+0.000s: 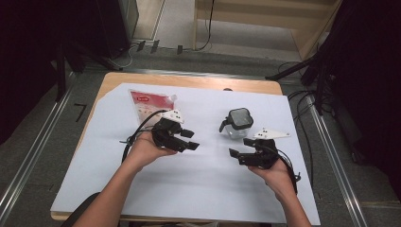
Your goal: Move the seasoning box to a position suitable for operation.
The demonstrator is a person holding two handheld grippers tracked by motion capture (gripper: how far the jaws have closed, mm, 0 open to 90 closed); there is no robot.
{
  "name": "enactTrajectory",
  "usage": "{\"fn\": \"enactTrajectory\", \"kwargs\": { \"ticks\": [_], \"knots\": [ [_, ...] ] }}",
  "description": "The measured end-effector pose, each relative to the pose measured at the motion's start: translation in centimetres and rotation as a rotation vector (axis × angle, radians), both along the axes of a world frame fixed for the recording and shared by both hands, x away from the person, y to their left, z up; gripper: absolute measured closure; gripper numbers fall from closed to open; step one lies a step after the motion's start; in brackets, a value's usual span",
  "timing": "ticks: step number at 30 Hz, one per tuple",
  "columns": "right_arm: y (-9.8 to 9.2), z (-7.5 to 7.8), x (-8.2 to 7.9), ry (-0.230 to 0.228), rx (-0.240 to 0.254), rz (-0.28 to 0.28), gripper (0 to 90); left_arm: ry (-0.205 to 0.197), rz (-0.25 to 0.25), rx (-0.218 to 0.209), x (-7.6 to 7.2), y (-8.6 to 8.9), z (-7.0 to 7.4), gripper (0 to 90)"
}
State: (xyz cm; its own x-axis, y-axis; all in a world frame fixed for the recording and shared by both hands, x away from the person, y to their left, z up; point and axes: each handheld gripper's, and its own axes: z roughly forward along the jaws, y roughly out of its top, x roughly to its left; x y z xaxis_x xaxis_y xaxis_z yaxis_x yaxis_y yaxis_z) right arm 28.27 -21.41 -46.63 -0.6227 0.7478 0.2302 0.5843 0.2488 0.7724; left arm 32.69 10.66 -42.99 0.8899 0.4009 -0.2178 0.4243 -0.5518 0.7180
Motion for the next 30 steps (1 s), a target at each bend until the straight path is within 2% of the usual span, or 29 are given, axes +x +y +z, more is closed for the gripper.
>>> {"fn": "enactTrajectory", "kwargs": {
  "ticks": [1, 3, 4, 6, 7, 9, 11, 14, 18, 22, 27, 30],
  "knots": [
    [-0.22, 0.04, 0.03, 0.020, 0.013, 0.009, 29.5, 0.002, 0.006, 0.012, 0.00, 0.05, 0.04, 45.9],
    [-0.52, 0.15, 0.03, 0.022, 0.022, 0.030, 29.3, -0.001, 0.010, 0.016, -0.05, 0.10, 0.01, 44.9],
    [-0.54, 0.22, -0.06, 0.006, 0.013, 0.025, 28.8, -0.011, -0.002, 0.012, -0.05, 0.30, 0.03, 44.5],
    [-0.49, 0.38, -0.14, -0.013, -0.009, 0.016, 27.0, 0.026, -0.005, -0.018, 0.03, 0.35, 0.14, 43.5],
    [-0.46, 0.43, -0.12, -0.025, -0.023, 0.017, 27.1, 0.028, 0.001, -0.025, -0.01, 0.33, 0.19, 43.2],
    [-0.27, 0.39, -0.19, -0.030, -0.051, 0.029, 30.7, 0.020, 0.000, -0.020, -0.10, 0.28, 0.20, 43.2],
    [-0.11, 0.34, -0.17, -0.013, -0.054, 0.054, 33.0, 0.012, -0.003, 0.007, -0.16, 0.27, 0.10, 43.7],
    [0.11, 0.51, -0.27, -0.029, -0.057, 0.061, 37.3, 0.032, -0.015, 0.014, -0.15, 0.29, -0.02, 46.7],
    [-0.08, 0.80, -0.30, -0.029, -0.043, 0.052, 43.4, 0.070, -0.029, -0.008, -0.12, 0.30, 0.08, 45.8],
    [-0.48, 0.84, -0.22, -0.014, -0.040, 0.050, 51.0, 0.044, -0.038, -0.017, -0.22, 0.51, 0.30, 44.5],
    [-0.71, 0.86, -0.24, -0.016, -0.039, 0.026, 52.3, 0.029, -0.015, 0.003, 0.06, 0.87, 0.17, 42.9],
    [-0.82, 0.73, -0.15, -0.019, -0.029, 0.022, 54.2, 0.028, -0.010, -0.014, 0.23, 0.85, 0.05, 42.3]
  ]
}}
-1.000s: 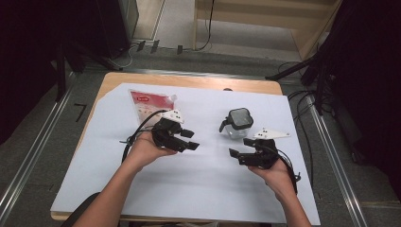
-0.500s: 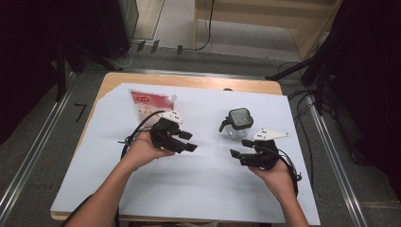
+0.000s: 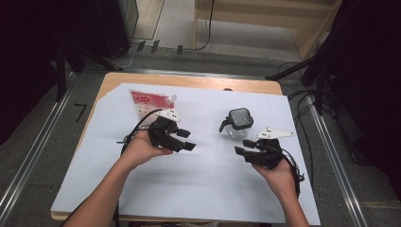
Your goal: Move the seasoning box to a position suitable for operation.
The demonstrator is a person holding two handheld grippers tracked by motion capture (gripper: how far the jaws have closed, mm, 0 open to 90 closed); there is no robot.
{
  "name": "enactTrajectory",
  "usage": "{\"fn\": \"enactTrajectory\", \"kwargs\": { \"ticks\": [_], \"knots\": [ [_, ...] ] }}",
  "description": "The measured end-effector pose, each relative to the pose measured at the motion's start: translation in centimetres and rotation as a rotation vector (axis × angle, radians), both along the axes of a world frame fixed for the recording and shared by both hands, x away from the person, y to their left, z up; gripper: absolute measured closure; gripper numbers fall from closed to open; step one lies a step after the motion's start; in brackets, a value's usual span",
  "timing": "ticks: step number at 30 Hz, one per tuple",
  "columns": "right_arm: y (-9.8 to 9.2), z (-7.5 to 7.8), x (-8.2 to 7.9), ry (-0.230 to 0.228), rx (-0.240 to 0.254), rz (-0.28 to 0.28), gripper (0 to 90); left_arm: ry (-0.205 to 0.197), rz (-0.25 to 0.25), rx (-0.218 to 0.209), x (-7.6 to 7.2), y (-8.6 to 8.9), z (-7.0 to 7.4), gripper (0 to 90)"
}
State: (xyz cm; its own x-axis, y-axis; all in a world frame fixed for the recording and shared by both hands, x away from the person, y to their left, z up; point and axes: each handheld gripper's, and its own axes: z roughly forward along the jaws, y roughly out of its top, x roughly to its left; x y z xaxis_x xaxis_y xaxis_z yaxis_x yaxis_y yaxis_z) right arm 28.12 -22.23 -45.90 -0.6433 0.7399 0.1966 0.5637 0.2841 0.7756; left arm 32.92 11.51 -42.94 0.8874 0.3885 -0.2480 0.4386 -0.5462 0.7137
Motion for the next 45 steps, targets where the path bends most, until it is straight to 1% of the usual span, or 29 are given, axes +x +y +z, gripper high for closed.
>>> {"fn": "enactTrajectory", "kwargs": {
  "ticks": [2, 3, 5, 6, 8, 10, 12, 13, 15, 18, 23, 27, 31, 32, 33, 36, 37, 39, 45],
  "knots": [
    [-0.1, -0.1, 0.1, 0.009, 0.011, -0.005, 54.3, 0.015, -0.005, -0.008, 0.1, -0.1, -0.1, 42.4],
    [-0.1, -0.2, 0.1, 0.011, 0.016, -0.006, 54.1, 0.016, -0.007, -0.005, 0.1, -0.1, -0.2, 42.4],
    [-0.2, -0.4, 0.1, 0.008, 0.011, -0.009, 53.5, 0.012, -0.010, 0.007, 0.0, -0.2, -0.2, 42.2],
    [-0.3, -0.4, 0.1, 0.001, 0.015, -0.015, 53.6, 0.010, -0.011, 0.004, 0.1, -0.2, -0.2, 42.1],
    [-0.3, -0.4, 0.2, 0.013, 0.028, -0.022, 53.5, 0.012, -0.010, -0.002, 0.1, -0.1, -0.2, 41.8],
    [-0.4, -0.3, 0.3, 0.008, 0.025, -0.027, 52.0, 0.014, -0.007, -0.005, 0.2, 0.0, -0.2, 41.8],
    [-0.4, -0.3, 0.3, 0.003, 0.019, -0.031, 49.9, 0.013, -0.001, 0.002, 0.2, 0.1, -0.2, 41.8],
    [-0.5, -0.3, 0.4, -0.006, 0.013, -0.035, 48.3, 0.010, -0.003, 0.005, 0.2, 0.1, -0.2, 41.7],
    [-0.6, -0.3, 0.5, -0.002, 0.015, -0.046, 47.6, -0.001, 0.002, 0.019, 0.3, 0.1, -0.2, 41.5],
    [-0.8, -0.5, 0.7, 0.005, 0.014, -0.057, 47.3, 0.006, 0.002, 0.022, 0.4, 0.1, -0.2, 41.4],
    [-1.2, -0.7, 1.1, -0.007, 0.005, -0.085, 44.4, 0.003, 0.002, 0.009, 0.4, 0.2, -0.2, 41.4],
    [-1.5, -0.7, 1.3, 0.011, 0.022, -0.105, 44.3, 0.007, -0.001, 0.005, 0.4, 0.4, -0.1, 41.4],
    [-1.6, -0.7, 1.3, 0.004, 0.015, -0.101, 43.9, 0.003, 0.007, -0.001, 0.5, 0.6, -0.2, 40.9],
    [-1.7, -0.7, 1.3, 0.002, 0.012, -0.101, 43.2, 0.005, 0.011, 0.005, 0.5, 0.6, -0.1, 40.7],
    [-1.7, -0.7, 1.4, 0.002, 0.012, -0.103, 42.7, 0.012, 0.009, -0.002, 0.6, 0.6, -0.1, 40.4],
    [-1.7, -0.7, 1.4, 0.010, 0.016, -0.108, 41.2, 0.006, 0.018, 0.000, 0.6, 0.7, -0.1, 39.6],
    [-1.7, -0.7, 1.5, 0.013, 0.013, -0.109, 40.9, 0.008, 0.030, -0.009, 0.6, 0.7, -0.1, 38.2],
    [-1.8, -0.8, 1.6, 0.009, 0.005, -0.108, 39.6, 0.010, 0.027, -0.020, 0.6, 0.7, 0.0, 37.6],
    [-1.7, -1.0, 1.9, 0.025, 0.006, -0.131, 32.3, 0.003, 0.016, 0.007, 0.5, 0.6, -0.2, 37.6]
  ]
}}
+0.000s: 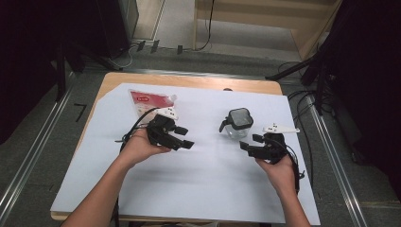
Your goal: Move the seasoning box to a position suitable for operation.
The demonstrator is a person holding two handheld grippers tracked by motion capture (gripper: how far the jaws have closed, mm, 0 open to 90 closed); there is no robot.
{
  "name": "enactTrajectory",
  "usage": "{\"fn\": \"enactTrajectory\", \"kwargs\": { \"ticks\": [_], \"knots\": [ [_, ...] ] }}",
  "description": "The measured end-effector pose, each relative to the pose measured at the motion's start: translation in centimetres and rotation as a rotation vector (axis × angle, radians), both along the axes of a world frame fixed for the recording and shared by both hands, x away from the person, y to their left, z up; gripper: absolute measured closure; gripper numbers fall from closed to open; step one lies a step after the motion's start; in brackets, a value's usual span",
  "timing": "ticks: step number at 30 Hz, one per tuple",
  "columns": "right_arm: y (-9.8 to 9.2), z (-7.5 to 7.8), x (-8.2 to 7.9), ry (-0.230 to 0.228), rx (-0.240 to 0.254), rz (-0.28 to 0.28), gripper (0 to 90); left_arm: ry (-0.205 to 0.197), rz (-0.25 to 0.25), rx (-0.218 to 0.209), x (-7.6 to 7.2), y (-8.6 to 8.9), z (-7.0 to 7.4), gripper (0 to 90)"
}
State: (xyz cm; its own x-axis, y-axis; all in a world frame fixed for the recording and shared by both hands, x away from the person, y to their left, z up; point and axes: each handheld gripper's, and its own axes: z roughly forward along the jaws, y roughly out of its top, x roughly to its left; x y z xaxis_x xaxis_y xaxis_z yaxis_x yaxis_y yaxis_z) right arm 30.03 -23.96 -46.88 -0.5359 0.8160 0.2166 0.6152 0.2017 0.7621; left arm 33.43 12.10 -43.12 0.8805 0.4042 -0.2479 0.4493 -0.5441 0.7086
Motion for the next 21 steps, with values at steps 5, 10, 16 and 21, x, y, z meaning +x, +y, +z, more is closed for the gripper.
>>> {"fn": "enactTrajectory", "kwargs": {
  "ticks": [5, 10, 16, 21],
  "knots": [
    [0.0, 0.2, 0.7, -0.021, -0.021, -0.046, 22.4, 0.001, -0.020, -0.001, 0.0, 0.0, -0.2, 37.6],
    [-0.1, -0.1, 1.5, -0.007, -0.033, -0.092, 13.6, -0.011, -0.017, 0.007, -0.1, 0.0, -0.1, 37.5],
    [0.6, -0.9, 2.3, 0.017, -0.058, -0.107, 0.9, -0.005, -0.018, 0.014, -0.2, -0.2, -0.2, 37.6],
    [1.2, -1.3, 2.8, 0.017, -0.064, -0.146, 0.0, -0.006, -0.016, 0.016, -0.2, -0.1, -0.2, 37.8]
  ]
}}
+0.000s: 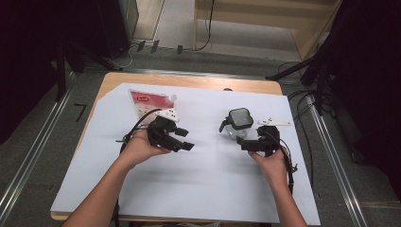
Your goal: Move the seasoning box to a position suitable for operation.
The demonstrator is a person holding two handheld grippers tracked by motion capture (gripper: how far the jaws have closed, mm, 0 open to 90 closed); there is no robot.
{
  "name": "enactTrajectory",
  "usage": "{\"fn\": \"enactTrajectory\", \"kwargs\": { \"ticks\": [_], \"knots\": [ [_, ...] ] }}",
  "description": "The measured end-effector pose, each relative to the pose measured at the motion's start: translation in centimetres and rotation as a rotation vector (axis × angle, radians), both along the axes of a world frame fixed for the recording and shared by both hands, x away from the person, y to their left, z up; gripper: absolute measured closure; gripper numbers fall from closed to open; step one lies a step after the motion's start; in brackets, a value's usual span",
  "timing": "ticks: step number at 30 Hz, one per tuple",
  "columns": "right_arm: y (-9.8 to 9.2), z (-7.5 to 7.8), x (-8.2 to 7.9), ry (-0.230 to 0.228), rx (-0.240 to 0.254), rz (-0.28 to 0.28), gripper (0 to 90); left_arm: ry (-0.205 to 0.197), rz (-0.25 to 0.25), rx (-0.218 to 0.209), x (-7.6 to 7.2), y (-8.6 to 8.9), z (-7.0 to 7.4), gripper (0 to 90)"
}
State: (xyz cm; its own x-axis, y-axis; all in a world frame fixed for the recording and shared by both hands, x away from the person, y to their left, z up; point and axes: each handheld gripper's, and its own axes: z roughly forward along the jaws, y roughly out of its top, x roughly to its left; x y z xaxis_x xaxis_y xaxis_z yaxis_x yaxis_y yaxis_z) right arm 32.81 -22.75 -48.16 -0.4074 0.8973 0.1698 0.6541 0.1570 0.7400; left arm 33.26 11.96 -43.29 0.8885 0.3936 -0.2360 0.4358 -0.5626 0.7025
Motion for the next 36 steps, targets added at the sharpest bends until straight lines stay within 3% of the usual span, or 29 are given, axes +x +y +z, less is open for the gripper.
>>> {"fn": "enactTrajectory", "kwargs": {
  "ticks": [2, 4, 12, 14, 18, 27, 36],
  "knots": [
    [0.3, -0.3, 0.4, 0.008, 0.022, 0.006, 0.0, 0.013, -0.003, -0.017, 0.1, 0.1, -0.1, 37.7],
    [0.5, -0.5, 0.5, 0.001, 0.009, -0.022, 0.0, 0.017, -0.009, -0.027, 0.1, 0.2, -0.1, 37.7],
    [1.0, -1.5, 1.6, -0.018, 0.077, -0.047, 2.6, 0.009, -0.016, -0.007, 0.1, 0.0, -0.2, 38.2],
    [1.2, -1.8, 1.9, -0.022, 0.057, -0.080, 5.4, 0.013, -0.010, -0.007, 0.1, -0.1, -0.3, 38.4],
    [1.6, -2.4, 2.3, -0.045, 0.037, -0.088, 4.3, 0.016, -0.006, -0.005, 0.2, 0.0, -0.3, 38.8],
    [3.1, -2.8, 3.2, -0.138, 0.041, -0.145, 6.7, 0.015, -0.003, -0.005, 0.2, 0.1, -0.3, 39.4],
    [4.0, -3.4, 3.6, -0.193, 0.026, -0.159, 13.4, 0.017, -0.004, -0.010, 0.3, 0.1, -0.4, 39.4]
  ]
}}
